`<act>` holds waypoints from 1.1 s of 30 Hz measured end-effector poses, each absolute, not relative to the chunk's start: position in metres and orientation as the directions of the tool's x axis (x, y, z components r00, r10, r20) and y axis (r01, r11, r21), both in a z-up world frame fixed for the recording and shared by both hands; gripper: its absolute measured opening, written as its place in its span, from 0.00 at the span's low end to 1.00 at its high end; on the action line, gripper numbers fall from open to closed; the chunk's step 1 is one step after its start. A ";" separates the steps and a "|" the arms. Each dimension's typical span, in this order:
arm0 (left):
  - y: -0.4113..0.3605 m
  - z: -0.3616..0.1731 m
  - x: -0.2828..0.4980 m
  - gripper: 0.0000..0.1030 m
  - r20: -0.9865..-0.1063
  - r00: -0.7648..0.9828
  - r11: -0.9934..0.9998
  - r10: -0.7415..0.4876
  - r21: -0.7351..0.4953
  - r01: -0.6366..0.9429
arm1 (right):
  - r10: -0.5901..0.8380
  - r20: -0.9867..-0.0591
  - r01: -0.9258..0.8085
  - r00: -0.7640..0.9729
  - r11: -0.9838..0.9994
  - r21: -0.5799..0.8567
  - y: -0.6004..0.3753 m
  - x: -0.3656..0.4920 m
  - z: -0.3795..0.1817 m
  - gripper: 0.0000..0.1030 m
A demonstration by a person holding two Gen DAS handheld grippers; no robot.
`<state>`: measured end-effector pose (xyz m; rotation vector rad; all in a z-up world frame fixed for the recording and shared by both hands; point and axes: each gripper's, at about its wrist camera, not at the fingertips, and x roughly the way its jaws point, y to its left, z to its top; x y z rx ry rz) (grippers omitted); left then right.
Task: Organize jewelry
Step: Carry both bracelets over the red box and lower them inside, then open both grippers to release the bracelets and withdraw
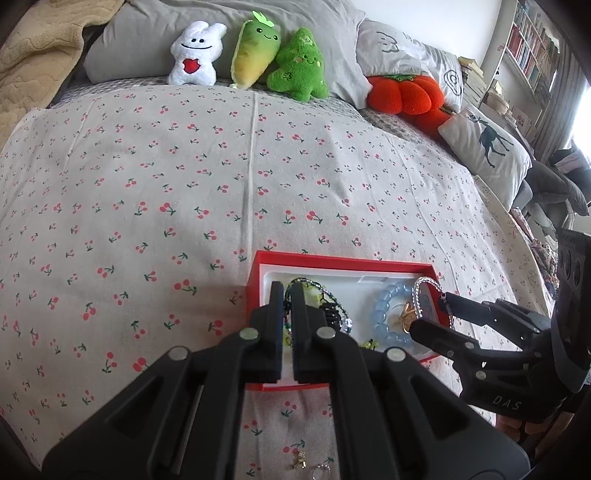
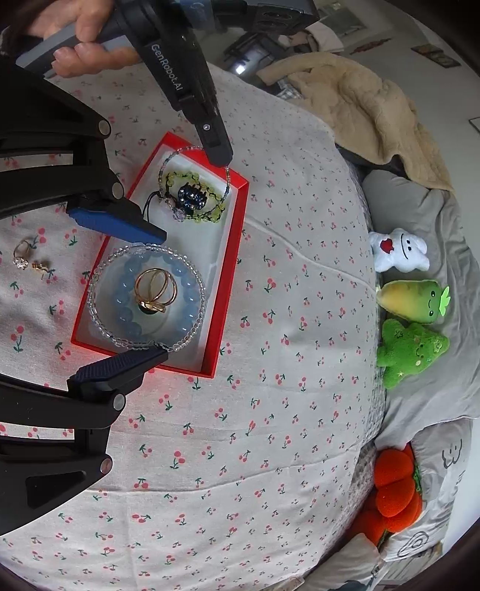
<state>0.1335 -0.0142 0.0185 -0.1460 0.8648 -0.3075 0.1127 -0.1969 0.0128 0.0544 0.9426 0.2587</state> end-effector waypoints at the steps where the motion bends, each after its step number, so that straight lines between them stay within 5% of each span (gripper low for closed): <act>1: -0.015 0.018 0.134 0.04 -0.723 0.610 0.946 -0.325 -0.248 0.211 | 0.242 -0.793 -0.199 0.559 0.968 0.155 -0.196 0.114 0.011 0.56; 8: -0.021 0.017 0.137 0.05 -0.736 0.604 0.952 -0.305 -0.207 0.227 | 0.243 -0.790 -0.224 0.563 0.965 0.138 -0.191 0.118 0.007 0.59; 12: -0.020 0.021 0.134 0.27 -0.739 0.606 0.955 -0.293 -0.195 0.224 | 0.256 -0.786 -0.233 0.562 0.961 0.147 -0.190 0.118 0.010 0.65; 20: -0.011 0.027 0.110 0.50 -0.760 0.607 0.970 -0.233 -0.136 0.203 | 0.240 -0.784 -0.237 0.572 0.964 0.122 -0.195 0.099 0.024 0.70; 24: -0.009 0.030 0.094 0.72 -0.769 0.606 0.976 -0.203 -0.110 0.187 | 0.222 -0.794 -0.225 0.566 0.968 0.110 -0.199 0.084 0.030 0.73; 33: -0.005 0.023 0.052 0.84 -0.822 0.553 0.983 -0.138 -0.048 0.175 | 0.177 -0.830 -0.173 0.529 0.980 0.098 -0.206 0.047 0.034 0.81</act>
